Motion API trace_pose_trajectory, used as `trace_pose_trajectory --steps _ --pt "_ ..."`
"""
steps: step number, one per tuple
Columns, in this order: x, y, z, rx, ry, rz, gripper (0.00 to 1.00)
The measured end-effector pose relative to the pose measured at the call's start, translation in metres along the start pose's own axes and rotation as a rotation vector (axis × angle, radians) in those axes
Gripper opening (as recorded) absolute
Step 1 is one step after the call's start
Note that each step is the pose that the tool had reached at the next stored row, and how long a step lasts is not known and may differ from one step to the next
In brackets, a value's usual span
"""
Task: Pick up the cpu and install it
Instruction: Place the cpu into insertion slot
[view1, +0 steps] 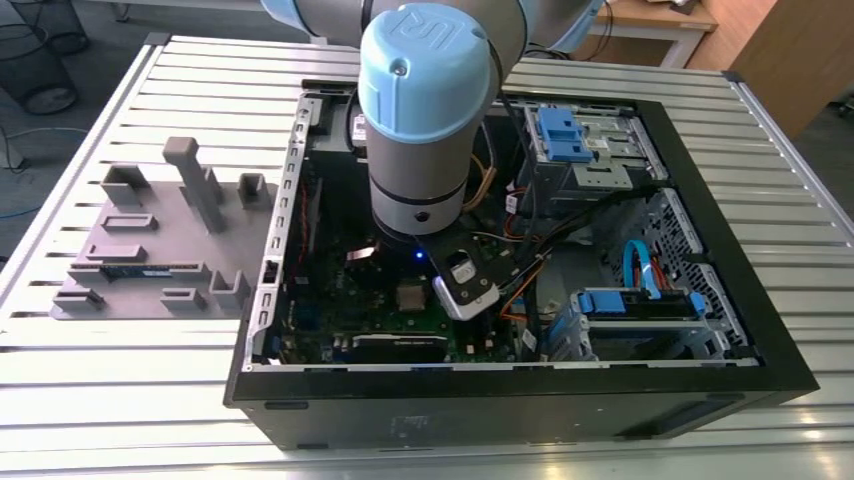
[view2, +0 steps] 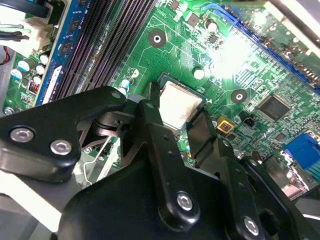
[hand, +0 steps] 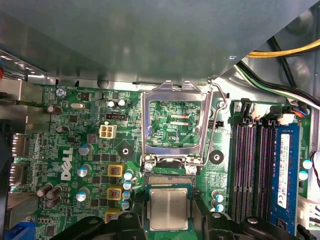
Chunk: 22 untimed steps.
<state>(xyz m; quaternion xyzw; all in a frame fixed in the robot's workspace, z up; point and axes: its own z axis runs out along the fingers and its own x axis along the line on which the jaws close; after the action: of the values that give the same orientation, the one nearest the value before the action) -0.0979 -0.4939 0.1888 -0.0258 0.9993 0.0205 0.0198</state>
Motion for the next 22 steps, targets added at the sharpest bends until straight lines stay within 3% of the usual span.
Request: trace_pose_trajectory --steps 6,17,22 --pt "-0.0004 0.0003 -0.0072 -0.0002 -0.0001 0.000 0.47" --pt "-0.0008 0.0002 -0.0053 0.0012 0.0004 0.000 0.47" --pt "-0.0020 0.0000 -0.0044 0.0033 0.0046 0.000 0.47"
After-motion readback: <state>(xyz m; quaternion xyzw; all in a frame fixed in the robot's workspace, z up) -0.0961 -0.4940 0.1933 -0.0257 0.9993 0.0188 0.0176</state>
